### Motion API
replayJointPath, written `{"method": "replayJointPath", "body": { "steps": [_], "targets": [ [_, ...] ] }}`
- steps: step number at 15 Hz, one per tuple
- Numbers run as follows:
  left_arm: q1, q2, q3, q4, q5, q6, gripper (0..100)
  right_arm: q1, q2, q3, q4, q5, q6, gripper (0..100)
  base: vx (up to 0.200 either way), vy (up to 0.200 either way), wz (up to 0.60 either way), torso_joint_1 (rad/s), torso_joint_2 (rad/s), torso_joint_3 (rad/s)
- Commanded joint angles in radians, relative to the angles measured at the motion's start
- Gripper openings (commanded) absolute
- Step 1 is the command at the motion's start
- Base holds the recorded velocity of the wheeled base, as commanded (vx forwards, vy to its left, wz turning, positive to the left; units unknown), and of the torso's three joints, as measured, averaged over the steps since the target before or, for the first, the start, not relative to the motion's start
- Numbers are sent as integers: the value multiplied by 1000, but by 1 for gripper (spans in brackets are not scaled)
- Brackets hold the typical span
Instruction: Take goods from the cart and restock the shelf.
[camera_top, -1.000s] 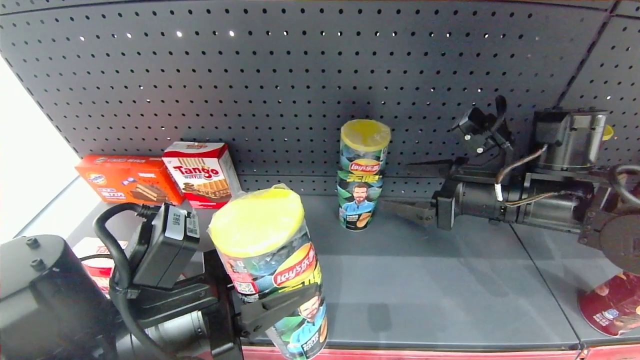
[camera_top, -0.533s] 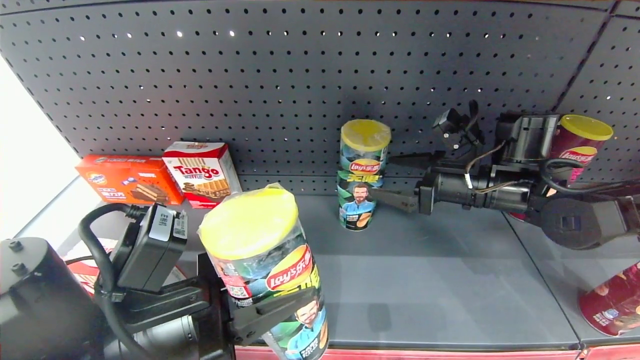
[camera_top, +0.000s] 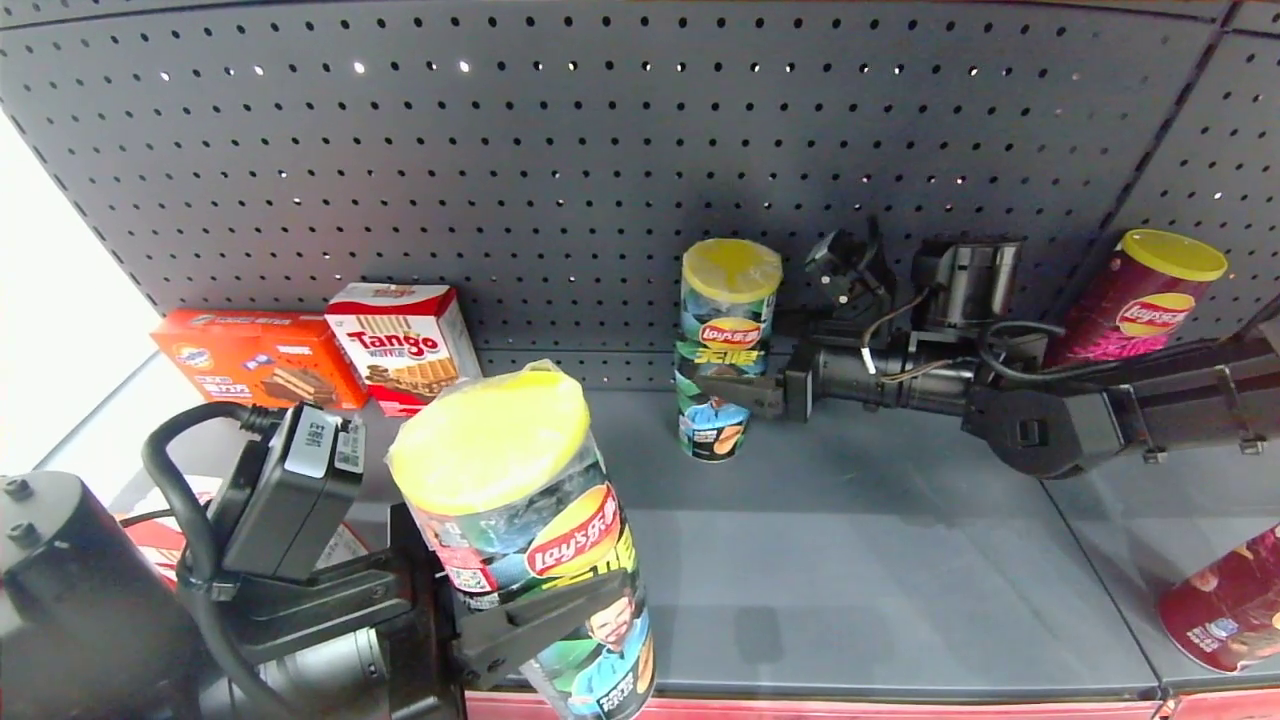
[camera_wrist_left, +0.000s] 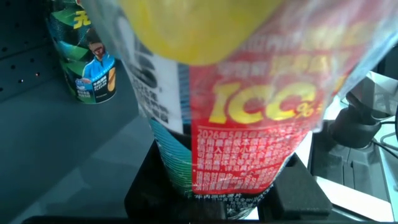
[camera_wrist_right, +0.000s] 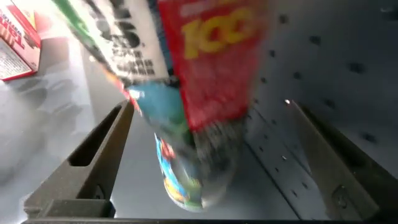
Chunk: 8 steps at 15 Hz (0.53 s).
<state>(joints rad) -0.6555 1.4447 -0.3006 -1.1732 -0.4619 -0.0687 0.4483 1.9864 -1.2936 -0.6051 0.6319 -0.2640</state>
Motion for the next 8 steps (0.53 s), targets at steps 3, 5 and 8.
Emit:
{"method": "replayJointPath", "body": {
  "steps": [3,5,8],
  "targets": [
    [2,0,2,0,0,0,0,21,61,-38,-12,-6,3,100,0,0,0,0,0,0],
    [4,2,2,0,0,0,0,24,75,-53,-12,-8,3,100,0,0,0,0,0,0],
    [14,2,3,0,-1,0,0,24,92,-73,-12,-11,3,100,0,0,0,0,0,0]
  ]
}}
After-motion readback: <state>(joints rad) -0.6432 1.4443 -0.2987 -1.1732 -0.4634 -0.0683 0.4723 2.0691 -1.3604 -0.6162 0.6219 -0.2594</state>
